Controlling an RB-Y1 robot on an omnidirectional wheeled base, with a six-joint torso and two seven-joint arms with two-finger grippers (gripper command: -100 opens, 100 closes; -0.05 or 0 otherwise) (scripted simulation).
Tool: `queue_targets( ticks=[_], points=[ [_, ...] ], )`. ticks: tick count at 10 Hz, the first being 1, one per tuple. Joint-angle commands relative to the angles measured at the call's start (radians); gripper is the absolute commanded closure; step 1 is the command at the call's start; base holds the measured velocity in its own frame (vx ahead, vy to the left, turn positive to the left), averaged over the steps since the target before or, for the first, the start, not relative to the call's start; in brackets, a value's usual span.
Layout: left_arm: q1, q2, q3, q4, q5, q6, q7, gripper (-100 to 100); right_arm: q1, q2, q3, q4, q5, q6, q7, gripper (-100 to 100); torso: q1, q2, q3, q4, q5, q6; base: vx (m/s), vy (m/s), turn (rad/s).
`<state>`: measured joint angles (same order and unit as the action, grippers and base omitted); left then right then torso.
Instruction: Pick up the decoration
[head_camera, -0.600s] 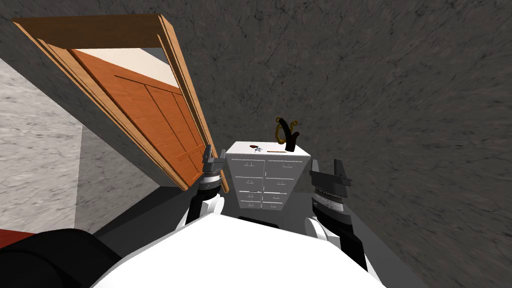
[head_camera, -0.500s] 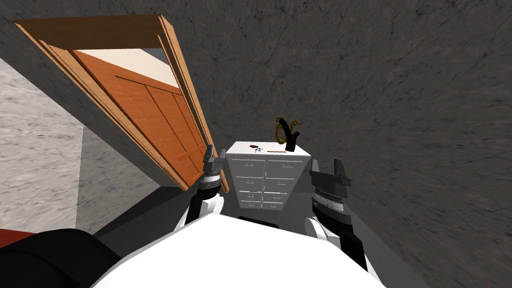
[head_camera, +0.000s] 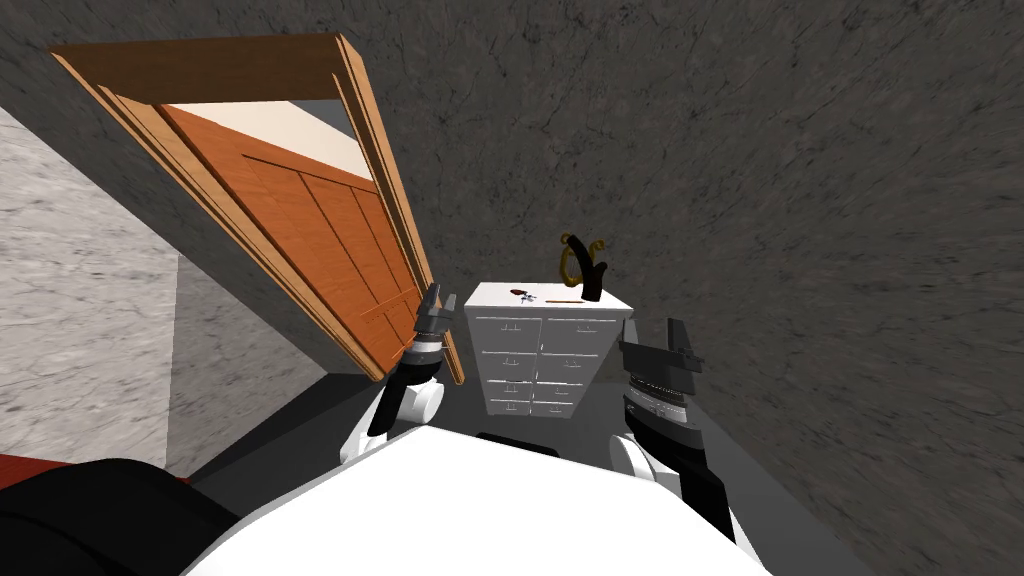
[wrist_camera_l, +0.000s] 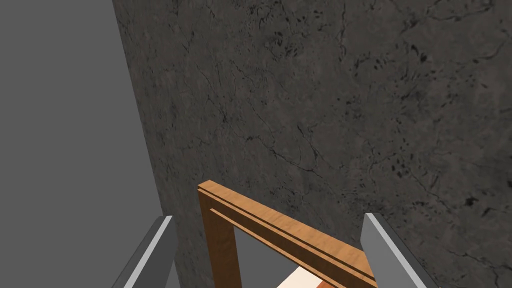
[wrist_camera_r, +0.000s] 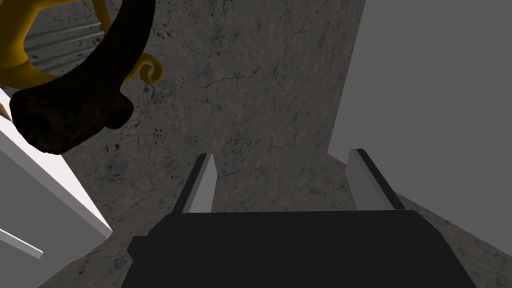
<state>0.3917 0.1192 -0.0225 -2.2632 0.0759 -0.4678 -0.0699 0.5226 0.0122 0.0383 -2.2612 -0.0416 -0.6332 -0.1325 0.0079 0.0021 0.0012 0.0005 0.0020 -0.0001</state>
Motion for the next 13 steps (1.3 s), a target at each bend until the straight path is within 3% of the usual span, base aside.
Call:
queue_targets(
  ticks=[1,2,3,4,5,6,7,8,9,11,12,13],
  points=[
    [-0.042,0.023,0.019,0.008,-0.007,0.050,-0.013,-100,0.000,0.000,0.000,0.000,0.000,0.000,0.000,0,0.000,0.000,0.000,0.000,0.000,0.000,-0.028,0.105,-0.002],
    [-0.042,0.023,0.019,0.008,-0.007,0.062,-0.013,-100,0.000,0.000,0.000,0.000,0.000,0.000,0.000,0,0.000,0.000,0.000,0.000,0.000,0.000,-0.026,0.074,-0.011],
    [-0.080,0.041,0.036,0.020,-0.014,0.098,-0.026,-100,0.000,0.000,0.000,0.000,0.000,0.000,0.000,0,-0.002,-0.001,0.000,0.000,-0.001,0.000,-0.037,0.086,-0.005],
    [-0.080,0.041,0.036,0.020,-0.014,0.114,-0.026,-100,0.000,0.000,0.000,0.000,0.000,0.000,0.000,0,-0.002,0.000,0.000,0.000,-0.001,0.000,-0.027,0.085,-0.012],
    [-0.123,0.056,0.053,0.034,-0.022,0.151,-0.039,-100,0.000,0.000,0.000,0.000,0.000,0.000,0.000,0,-0.002,0.000,0.000,0.000,-0.001,0.000,-0.048,0.098,-0.007],
    [-0.123,0.056,0.053,0.034,-0.022,0.172,-0.039,-100,0.000,0.000,0.000,0.000,0.000,0.000,0.000,0,-0.001,0.000,0.000,0.000,0.000,0.000,-0.032,0.080,-0.014],
    [-0.168,0.071,0.071,0.051,-0.029,0.204,-0.054,-100,0.000,0.000,0.000,0.000,0.000,0.000,0.000,0,-0.002,0.000,0.000,0.000,0.000,0.000,-0.034,0.083,-0.005],
    [-0.169,0.071,0.071,0.051,-0.029,0.234,-0.054,-100,0.000,0.000,0.000,0.000,0.000,0.000,0.000,0,-0.002,0.000,0.000,0.000,-0.001,0.000,-0.030,0.080,-0.010],
    [-0.217,0.085,0.090,0.071,-0.036,0.264,-0.068,-100,0.000,0.000,0.000,0.000,0.000,0.000,0.000,0,-0.003,0.000,0.000,0.000,-0.001,0.000,-0.034,0.114,-0.007],
    [-0.219,0.085,0.090,0.071,-0.036,0.302,-0.068,-100,0.000,0.000,0.000,0.000,0.000,0.000,0.000,0,-0.002,0.000,0.000,0.000,0.000,0.000,-0.022,0.059,-0.007],
    [-0.267,0.098,0.109,0.095,-0.043,0.341,-0.083,-100,0.000,0.000,0.000,0.000,0.000,0.000,0.000,0,-0.005,-0.001,-0.001,0.000,-0.001,0.000,-0.026,0.056,0.001],
    [-0.272,0.098,0.109,0.095,-0.043,0.368,-0.083,-100,0.000,0.000,0.000,0.000,0.000,0.000,0.000,0,-0.004,-0.001,-0.001,0.000,-0.001,0.000,-0.021,0.066,-0.013]
  ],
)
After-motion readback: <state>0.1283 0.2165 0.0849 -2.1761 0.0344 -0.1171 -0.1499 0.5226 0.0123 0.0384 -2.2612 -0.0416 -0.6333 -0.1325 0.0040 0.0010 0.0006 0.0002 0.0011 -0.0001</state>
